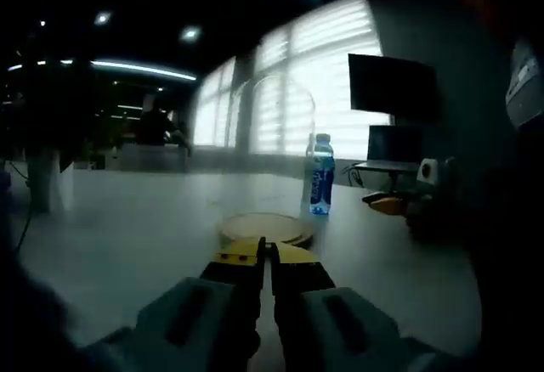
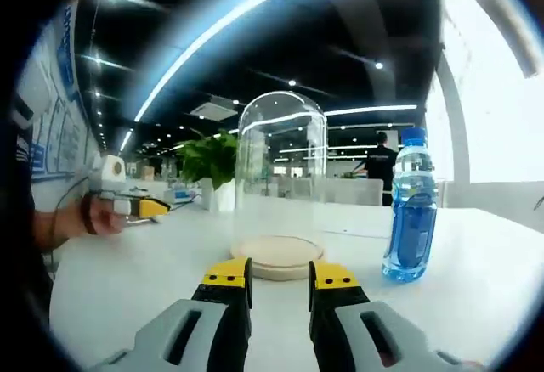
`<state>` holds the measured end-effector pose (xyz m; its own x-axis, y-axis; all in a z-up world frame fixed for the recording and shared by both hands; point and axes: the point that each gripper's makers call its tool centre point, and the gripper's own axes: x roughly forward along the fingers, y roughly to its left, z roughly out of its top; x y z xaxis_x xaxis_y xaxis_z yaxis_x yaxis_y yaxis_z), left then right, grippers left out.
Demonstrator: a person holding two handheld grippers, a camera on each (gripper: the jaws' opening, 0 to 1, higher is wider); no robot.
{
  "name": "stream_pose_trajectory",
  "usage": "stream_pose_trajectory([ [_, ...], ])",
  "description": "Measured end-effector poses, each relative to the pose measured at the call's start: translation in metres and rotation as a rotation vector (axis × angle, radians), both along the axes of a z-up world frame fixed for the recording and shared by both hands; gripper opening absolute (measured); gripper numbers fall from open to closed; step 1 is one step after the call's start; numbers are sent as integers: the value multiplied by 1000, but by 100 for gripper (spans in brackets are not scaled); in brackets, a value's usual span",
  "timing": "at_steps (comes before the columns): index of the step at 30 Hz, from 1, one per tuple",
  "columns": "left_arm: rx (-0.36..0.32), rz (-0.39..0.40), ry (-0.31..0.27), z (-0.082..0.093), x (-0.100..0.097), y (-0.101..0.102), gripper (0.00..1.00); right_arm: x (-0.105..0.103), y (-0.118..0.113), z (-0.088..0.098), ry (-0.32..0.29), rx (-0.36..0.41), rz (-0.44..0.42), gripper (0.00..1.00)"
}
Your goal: Open the cover put in the Mizone put the cover back on
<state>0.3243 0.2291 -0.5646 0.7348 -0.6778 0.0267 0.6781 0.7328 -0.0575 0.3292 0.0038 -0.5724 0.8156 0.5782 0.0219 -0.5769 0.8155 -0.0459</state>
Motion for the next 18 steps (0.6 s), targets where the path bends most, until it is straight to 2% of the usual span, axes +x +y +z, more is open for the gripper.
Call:
stream_pose_trajectory([
  [18,-6,8,6,-1,1,3,0,-2,1,1,-14,-14,5,20],
])
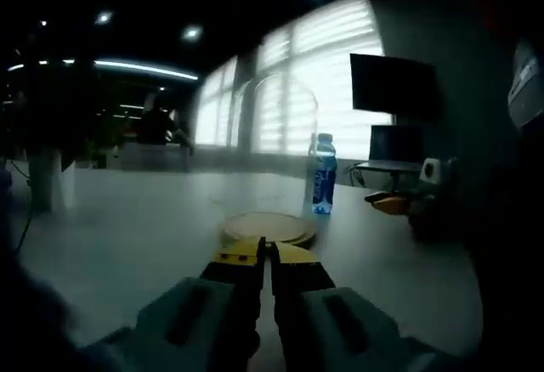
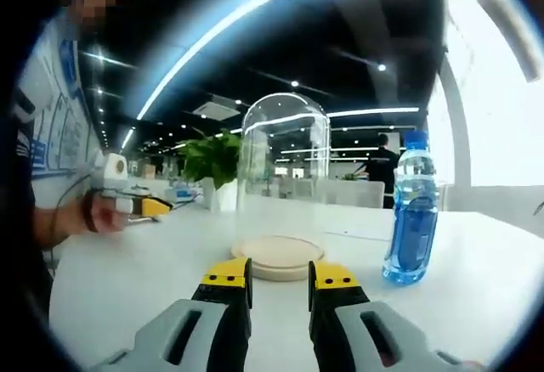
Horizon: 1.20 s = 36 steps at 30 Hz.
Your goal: Open the cover put in the Mizone put the cover back on
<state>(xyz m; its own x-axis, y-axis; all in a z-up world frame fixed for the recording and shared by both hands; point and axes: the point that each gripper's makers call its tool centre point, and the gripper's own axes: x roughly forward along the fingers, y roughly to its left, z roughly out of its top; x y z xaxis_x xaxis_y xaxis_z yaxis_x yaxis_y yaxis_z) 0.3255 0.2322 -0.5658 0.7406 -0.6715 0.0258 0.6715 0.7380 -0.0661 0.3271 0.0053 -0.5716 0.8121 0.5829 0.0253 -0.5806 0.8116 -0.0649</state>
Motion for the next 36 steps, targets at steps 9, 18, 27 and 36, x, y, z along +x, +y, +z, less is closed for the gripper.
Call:
stream_pose_trajectory([
  [9,12,-15,12,-4,-1,-5,4,2,-5,1,-3,14,-4,20],
  [18,27,-14,21,-7,0,-6,7,3,-4,-3,1,2,3,21],
  [27,35,-19,27,-7,-1,-9,10,4,-4,-4,7,2,1,20],
  [36,9,-4,8,-2,0,-4,7,3,-4,-4,7,4,-1,21],
])
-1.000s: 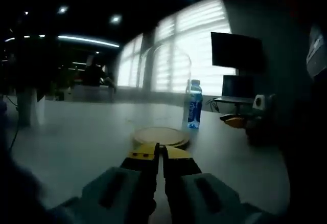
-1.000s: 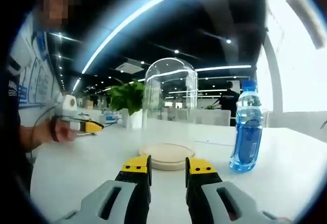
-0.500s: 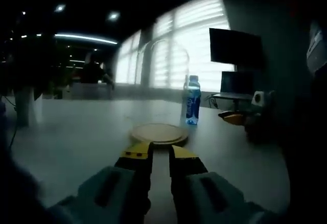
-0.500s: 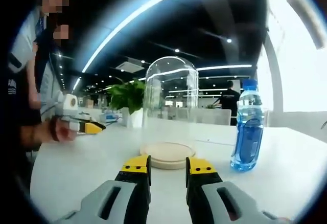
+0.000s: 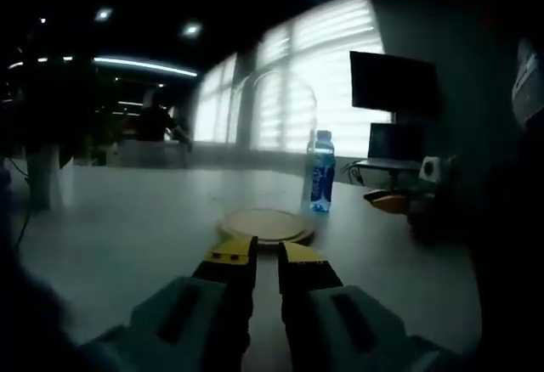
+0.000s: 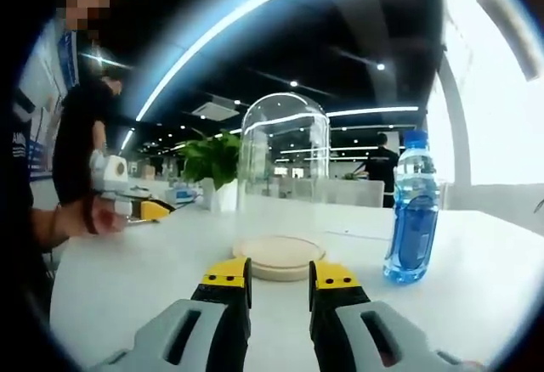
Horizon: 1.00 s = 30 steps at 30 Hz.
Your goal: Open the cover put in the Mizone put the cover back on
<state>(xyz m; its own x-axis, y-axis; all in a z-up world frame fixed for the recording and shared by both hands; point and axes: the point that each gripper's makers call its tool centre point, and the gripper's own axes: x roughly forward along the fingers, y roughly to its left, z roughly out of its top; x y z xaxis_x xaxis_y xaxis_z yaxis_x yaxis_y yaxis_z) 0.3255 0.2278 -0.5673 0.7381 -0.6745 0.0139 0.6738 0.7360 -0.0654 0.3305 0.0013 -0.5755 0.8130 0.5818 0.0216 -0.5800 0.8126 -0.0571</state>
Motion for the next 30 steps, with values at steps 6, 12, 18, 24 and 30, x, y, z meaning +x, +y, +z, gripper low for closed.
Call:
stream_pose_trajectory([
  [6,8,14,-2,-1,2,2,8,0,0,-1,3,-2,1,21],
  [12,18,9,2,-2,1,0,8,2,-2,-3,15,4,-6,21],
  [18,24,16,-10,-1,1,1,8,2,0,-6,14,-16,-5,20],
  [24,36,9,-3,-4,0,-1,8,1,1,-6,11,-29,-5,20],
  [30,49,-5,-1,-6,-1,-4,8,1,3,-7,9,-39,-3,20],
])
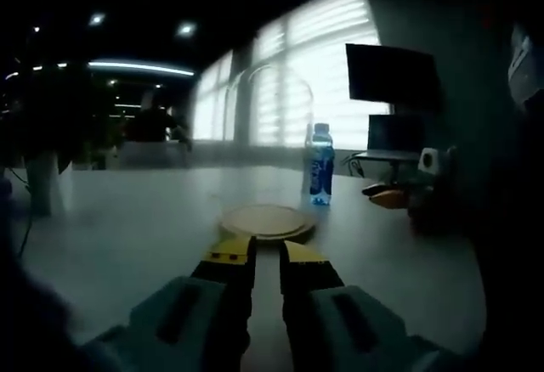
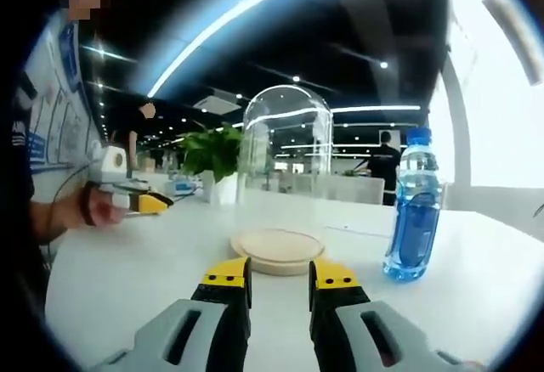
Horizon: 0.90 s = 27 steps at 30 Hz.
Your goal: Open the cover put in the Mizone put the cover back on
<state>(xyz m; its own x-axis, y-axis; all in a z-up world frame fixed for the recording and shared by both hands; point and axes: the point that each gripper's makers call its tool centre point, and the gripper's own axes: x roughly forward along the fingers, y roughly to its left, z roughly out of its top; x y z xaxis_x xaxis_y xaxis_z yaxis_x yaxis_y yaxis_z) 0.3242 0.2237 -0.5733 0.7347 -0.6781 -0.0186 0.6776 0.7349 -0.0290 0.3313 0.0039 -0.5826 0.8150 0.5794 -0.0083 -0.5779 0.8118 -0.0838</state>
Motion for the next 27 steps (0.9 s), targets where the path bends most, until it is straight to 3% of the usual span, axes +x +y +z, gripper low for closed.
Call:
stream_pose_trajectory([
  [10,-48,13,23,1,4,8,8,2,-1,-3,20,15,-8,20],
  [27,-24,13,8,3,2,5,9,-4,8,0,-25,-34,24,21],
])
